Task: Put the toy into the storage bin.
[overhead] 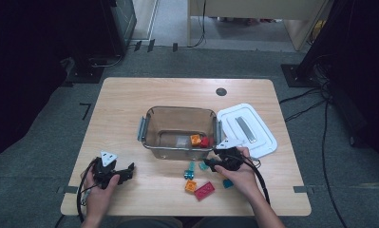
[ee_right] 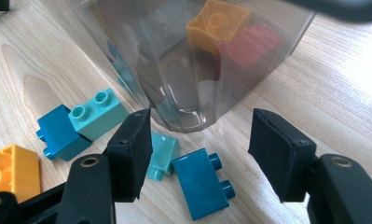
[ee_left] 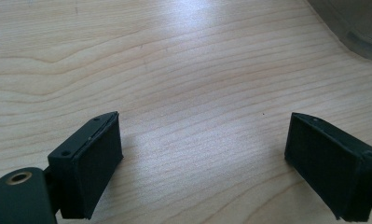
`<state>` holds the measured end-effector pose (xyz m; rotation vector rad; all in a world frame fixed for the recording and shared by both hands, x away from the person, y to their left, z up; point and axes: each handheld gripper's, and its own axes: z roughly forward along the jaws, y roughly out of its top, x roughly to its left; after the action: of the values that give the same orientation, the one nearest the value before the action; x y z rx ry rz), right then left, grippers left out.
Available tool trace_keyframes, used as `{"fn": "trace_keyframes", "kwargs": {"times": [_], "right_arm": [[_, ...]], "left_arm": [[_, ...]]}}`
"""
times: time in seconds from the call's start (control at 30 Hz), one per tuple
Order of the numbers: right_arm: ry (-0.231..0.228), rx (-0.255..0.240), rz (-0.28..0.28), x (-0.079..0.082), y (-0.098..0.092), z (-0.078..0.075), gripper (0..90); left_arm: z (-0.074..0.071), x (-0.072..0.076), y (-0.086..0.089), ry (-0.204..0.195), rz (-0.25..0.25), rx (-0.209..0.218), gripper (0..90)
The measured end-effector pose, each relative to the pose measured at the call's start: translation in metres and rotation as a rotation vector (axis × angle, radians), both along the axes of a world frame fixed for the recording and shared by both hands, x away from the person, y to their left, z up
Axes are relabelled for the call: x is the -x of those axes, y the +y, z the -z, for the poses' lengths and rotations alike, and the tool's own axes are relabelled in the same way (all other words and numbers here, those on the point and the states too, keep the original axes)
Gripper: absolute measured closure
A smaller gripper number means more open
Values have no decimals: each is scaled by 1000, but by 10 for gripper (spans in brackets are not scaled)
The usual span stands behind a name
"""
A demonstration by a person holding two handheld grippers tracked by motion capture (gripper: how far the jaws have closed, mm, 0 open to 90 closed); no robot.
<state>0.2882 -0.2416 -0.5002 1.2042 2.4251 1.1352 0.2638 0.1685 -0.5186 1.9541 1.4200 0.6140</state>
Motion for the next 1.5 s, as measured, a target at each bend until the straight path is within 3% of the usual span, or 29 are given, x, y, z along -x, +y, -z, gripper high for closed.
{"fn": "trace_keyframes", "kwargs": {"times": [0.33,0.5,0.6,0.7,0.97,1.23,1.33,1.5], "right_arm": [[21,-30,21,19,14,1,475],[-5,-43,2,29,15,-3,551],[-19,-83,-26,35,18,-9,604],[-28,-107,-88,38,27,-10,622],[-71,-84,-166,39,63,1,573],[-152,-34,-221,39,84,5,551],[-209,-32,-244,43,86,3,544],[-186,14,-255,36,92,6,507]], "left_arm": [[0,0,0,0,0,0,106],[0,0,0,0,0,0,106],[0,0,0,0,0,0,106],[0,0,0,0,0,0,106],[0,0,0,0,0,0,106],[0,0,0,0,0,0,106],[0,0,0,0,0,0,106],[0,0,0,0,0,0,106]]}}
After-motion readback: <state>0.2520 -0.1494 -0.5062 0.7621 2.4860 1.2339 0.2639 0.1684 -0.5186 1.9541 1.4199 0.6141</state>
